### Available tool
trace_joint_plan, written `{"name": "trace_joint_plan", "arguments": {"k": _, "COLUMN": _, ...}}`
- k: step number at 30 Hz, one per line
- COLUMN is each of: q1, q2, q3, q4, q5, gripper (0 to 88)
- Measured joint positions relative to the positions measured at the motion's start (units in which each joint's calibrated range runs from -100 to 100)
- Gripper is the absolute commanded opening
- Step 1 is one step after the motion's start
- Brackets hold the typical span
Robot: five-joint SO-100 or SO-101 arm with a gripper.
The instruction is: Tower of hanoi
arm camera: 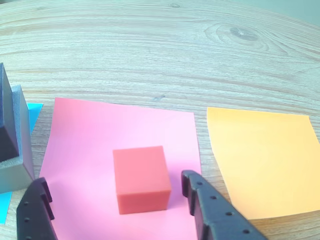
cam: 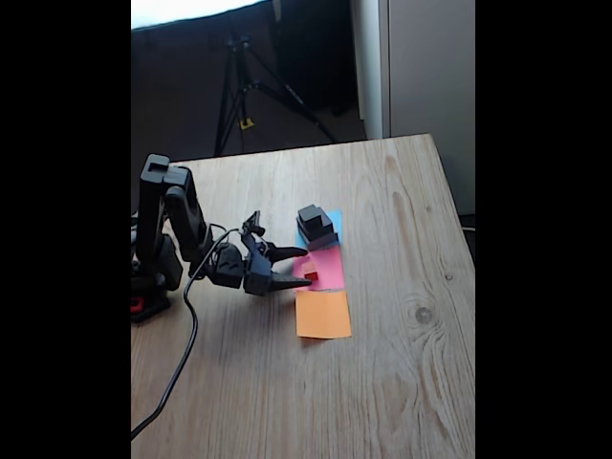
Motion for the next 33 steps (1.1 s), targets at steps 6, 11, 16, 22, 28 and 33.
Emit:
{"name": "trace_joint_plan", "arguments": {"k": 6, "q1": -0.10, "q2": 1.37, "q3": -1.48, "q4": -0.48, "q5": 0.00, "gripper": 25.0}}
{"name": "trace_joint_plan", "arguments": {"k": 11, "q1": -0.62, "q2": 2.14, "q3": -1.56, "q4": -0.48, "q5": 0.00, "gripper": 15.0}}
{"name": "trace_joint_plan", "arguments": {"k": 16, "q1": -0.83, "q2": 2.14, "q3": -1.56, "q4": -0.48, "q5": 0.00, "gripper": 9.3}}
{"name": "trace_joint_plan", "arguments": {"k": 22, "q1": -1.34, "q2": 2.31, "q3": -1.56, "q4": -0.48, "q5": 0.00, "gripper": 5.4}}
{"name": "trace_joint_plan", "arguments": {"k": 28, "q1": -1.45, "q2": 2.82, "q3": -1.56, "q4": -0.72, "q5": 0.00, "gripper": 1.3}}
{"name": "trace_joint_plan", "arguments": {"k": 33, "q1": -1.45, "q2": 2.99, "q3": -1.56, "q4": -0.96, "q5": 0.00, "gripper": 1.1}}
